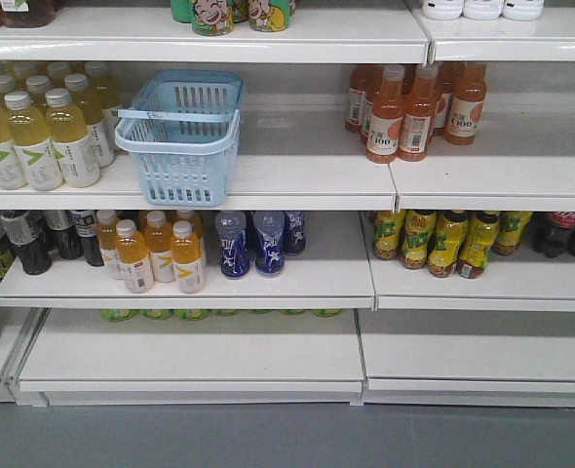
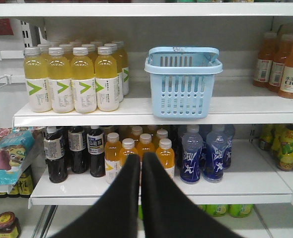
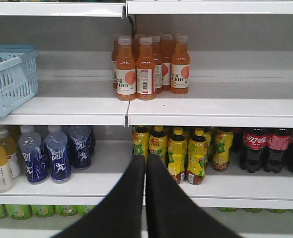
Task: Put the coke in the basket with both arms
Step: 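Move the left gripper toward the light-blue basket handle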
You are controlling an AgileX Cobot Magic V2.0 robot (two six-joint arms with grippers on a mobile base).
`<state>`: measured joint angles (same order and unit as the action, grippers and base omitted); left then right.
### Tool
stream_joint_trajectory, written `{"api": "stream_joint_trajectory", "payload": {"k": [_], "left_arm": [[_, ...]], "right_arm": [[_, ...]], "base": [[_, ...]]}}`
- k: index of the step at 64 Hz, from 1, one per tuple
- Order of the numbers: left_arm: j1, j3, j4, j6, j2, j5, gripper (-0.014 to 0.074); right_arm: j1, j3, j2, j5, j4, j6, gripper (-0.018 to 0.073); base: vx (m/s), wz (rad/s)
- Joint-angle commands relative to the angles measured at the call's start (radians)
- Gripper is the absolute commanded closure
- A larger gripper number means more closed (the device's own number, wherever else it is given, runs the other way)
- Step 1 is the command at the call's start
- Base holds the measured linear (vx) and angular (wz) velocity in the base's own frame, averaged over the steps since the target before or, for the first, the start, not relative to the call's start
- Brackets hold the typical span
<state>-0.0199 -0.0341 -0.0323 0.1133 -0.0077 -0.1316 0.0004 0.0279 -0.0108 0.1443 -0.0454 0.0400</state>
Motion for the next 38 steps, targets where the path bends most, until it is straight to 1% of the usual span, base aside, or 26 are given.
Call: {"api": "stream_joint_trajectory", "payload": {"k": [1,38], "left_arm": [[0.002,0.001,0.001,0.011,-0.019,0.069,0.0603],[0.002,0.001,0.001,0.011,-0.019,0.069,0.0603]], "right_arm": [[0.000,0.011,-0.018,-0.078,-0.010,-0.004,0.0568],[0.000,0.011,-0.018,-0.077,-0.010,-0.004,0.0568]], "base": [[0.17,0.00],[0.16,-0.04]]}}
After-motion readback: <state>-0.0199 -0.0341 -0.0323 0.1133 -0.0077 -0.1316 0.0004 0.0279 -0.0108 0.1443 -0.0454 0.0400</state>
